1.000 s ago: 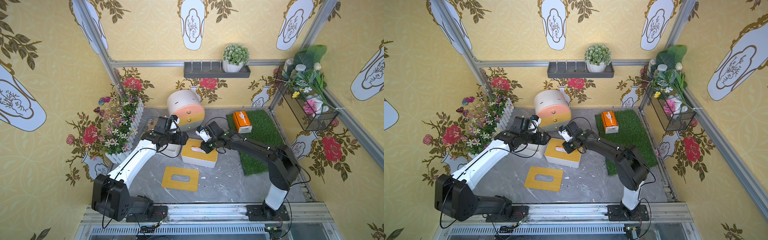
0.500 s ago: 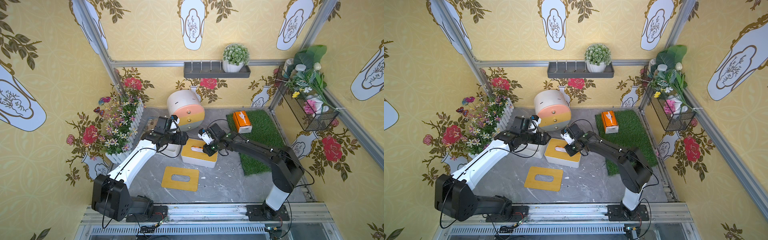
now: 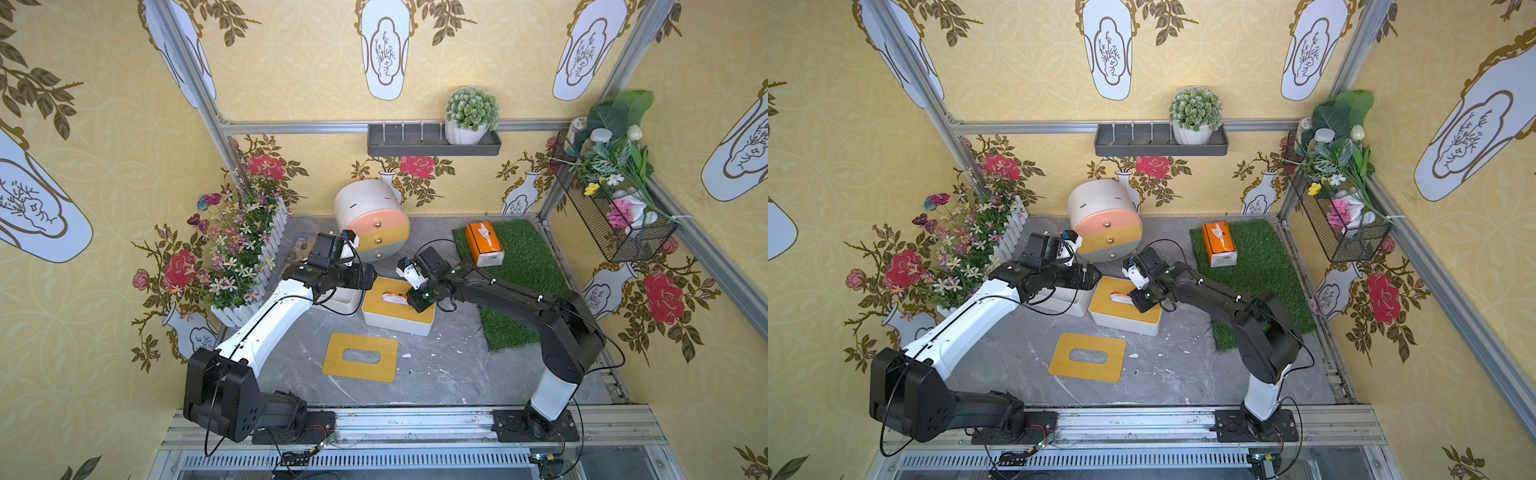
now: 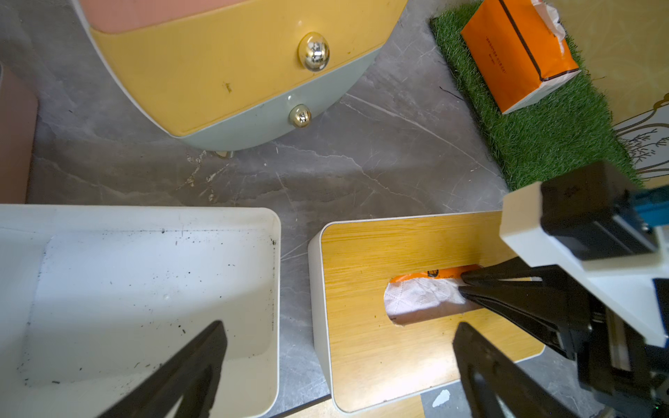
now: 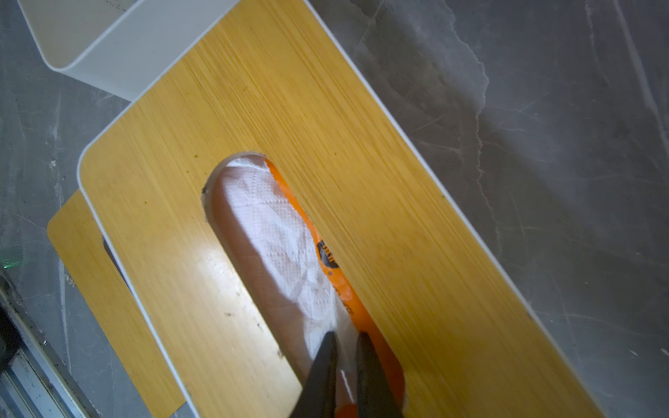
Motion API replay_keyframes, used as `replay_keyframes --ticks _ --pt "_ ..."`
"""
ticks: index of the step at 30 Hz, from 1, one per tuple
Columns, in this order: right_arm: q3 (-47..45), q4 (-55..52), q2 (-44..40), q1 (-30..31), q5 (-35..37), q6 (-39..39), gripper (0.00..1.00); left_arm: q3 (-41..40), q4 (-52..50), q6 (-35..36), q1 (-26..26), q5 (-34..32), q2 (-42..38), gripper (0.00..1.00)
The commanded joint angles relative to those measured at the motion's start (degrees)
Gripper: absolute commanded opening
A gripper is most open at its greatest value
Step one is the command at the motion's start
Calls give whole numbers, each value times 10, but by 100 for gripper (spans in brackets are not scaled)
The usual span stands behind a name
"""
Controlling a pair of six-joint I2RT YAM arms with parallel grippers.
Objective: Put the tissue paper into the tissue box
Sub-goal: Pull the paper towel from the tissue box.
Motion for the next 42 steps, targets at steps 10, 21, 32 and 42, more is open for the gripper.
replay_keyframes --ticks 10,21,32,42 --pt "9 21 -21 -1 -22 11 0 4 -5 4 1 7 5 100" --pt "11 23 -60 -7 -41 9 0 4 -5 4 0 5 5 100" --pt "-31 28 -105 -11 -45 3 0 5 -5 4 0 4 6 100" --pt "-84 62 -169 -10 -77 -11 0 5 -6 5 0 3 6 100"
